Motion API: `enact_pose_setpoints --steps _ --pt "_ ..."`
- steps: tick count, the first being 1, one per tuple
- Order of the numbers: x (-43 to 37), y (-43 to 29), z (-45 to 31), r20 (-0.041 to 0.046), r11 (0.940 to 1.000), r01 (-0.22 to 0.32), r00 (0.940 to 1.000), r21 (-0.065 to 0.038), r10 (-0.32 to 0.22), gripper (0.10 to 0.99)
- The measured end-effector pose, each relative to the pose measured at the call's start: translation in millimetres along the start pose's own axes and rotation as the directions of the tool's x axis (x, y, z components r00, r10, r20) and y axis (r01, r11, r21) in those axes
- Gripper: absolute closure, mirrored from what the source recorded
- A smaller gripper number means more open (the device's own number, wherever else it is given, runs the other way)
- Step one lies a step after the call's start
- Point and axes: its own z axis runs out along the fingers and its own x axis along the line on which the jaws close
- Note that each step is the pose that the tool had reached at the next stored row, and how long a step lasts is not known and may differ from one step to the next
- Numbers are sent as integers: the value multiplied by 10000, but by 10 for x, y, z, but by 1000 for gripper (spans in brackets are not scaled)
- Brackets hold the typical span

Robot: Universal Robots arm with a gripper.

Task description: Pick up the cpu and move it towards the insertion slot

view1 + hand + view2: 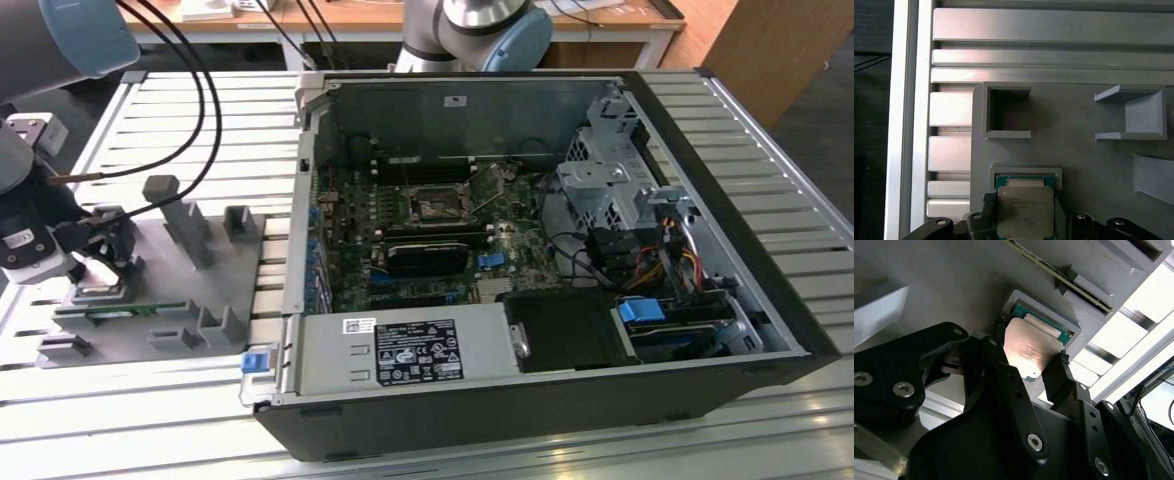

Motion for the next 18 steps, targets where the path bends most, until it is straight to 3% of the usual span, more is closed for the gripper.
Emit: enact_pose_setpoints --steps 18 --pt "-2 6 -86 0 10000 0 10000 0 0 541"
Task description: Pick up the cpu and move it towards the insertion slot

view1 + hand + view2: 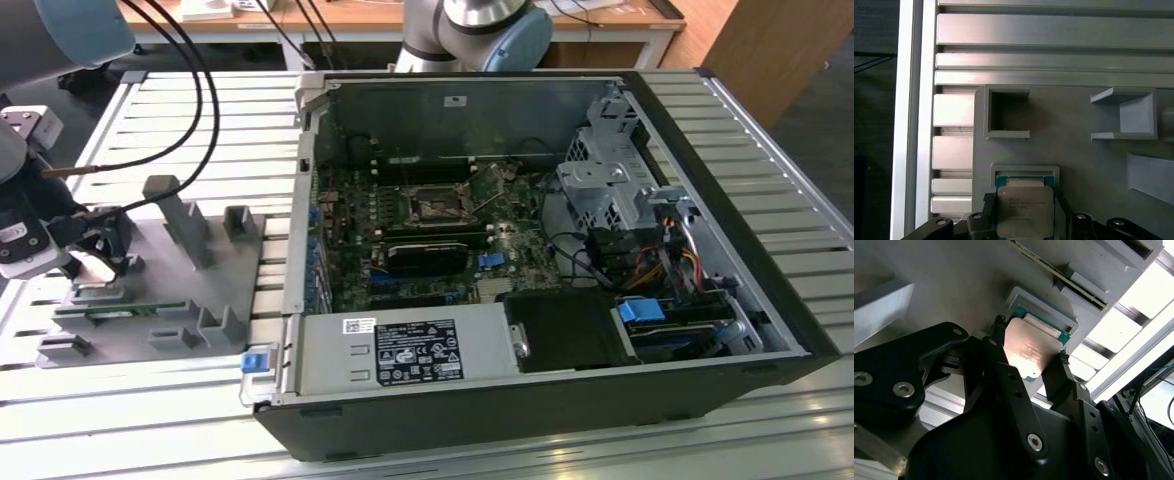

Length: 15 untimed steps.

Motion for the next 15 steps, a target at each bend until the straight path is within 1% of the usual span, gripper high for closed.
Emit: enact_pose_setpoints --steps 15 --pt "0 1 -16 -1 10000 0 10000 1 0 541"
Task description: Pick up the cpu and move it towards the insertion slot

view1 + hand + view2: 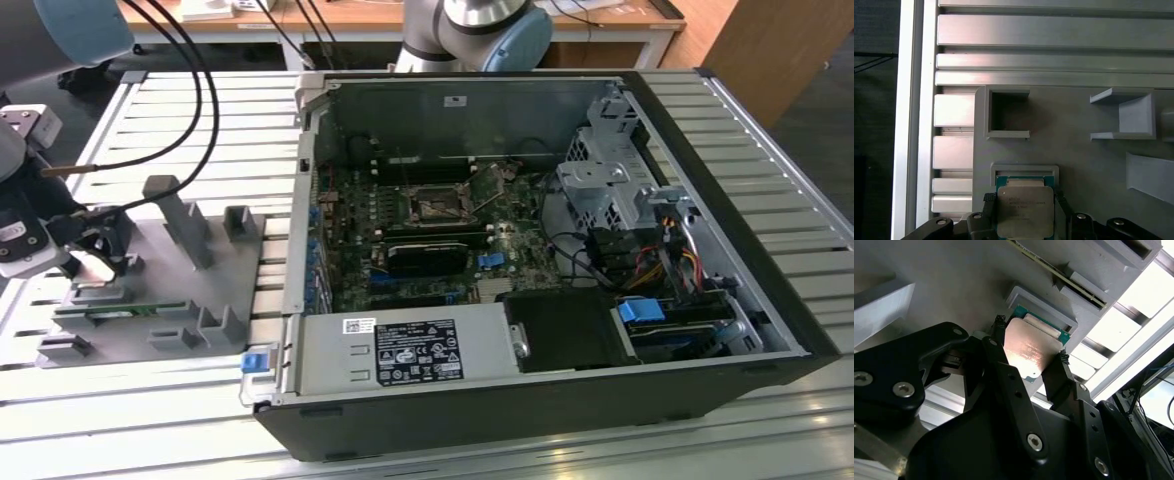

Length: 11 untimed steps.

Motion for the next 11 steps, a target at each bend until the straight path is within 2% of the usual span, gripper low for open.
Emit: enact_pose_setpoints --steps 11 --pt "0 2 -25 0 10000 0 10000 0 0 541"
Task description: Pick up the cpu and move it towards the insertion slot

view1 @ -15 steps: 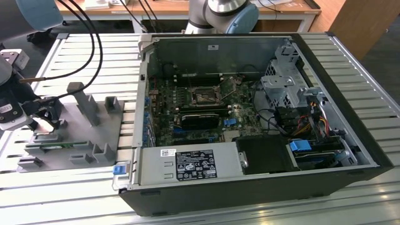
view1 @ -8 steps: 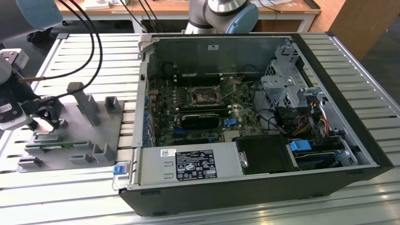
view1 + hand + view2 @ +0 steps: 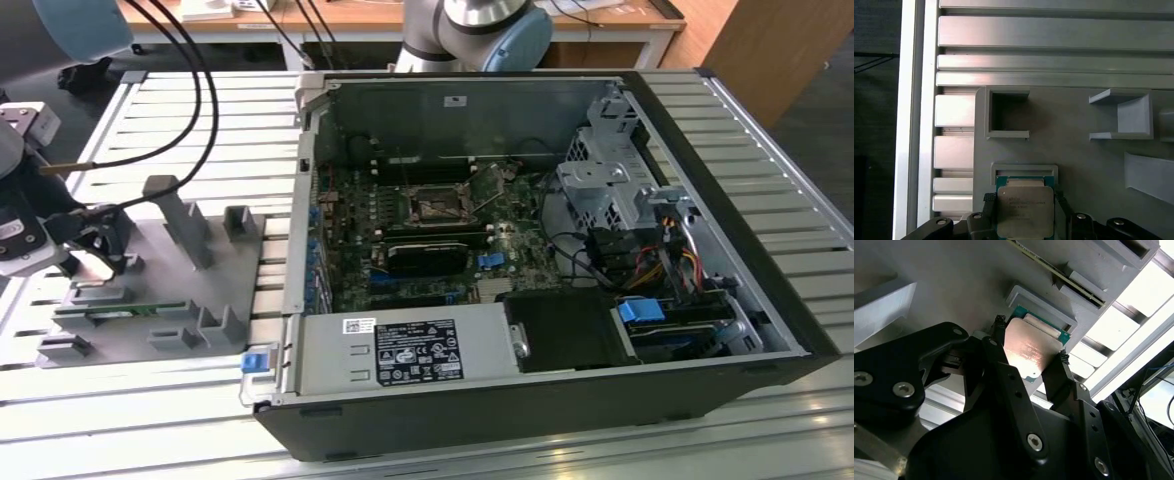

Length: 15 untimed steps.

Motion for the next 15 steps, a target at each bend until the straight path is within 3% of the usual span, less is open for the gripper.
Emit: enact_pose_setpoints --steps 15 --pt "0 2 -23 1 10000 0 10000 -1 0 541"
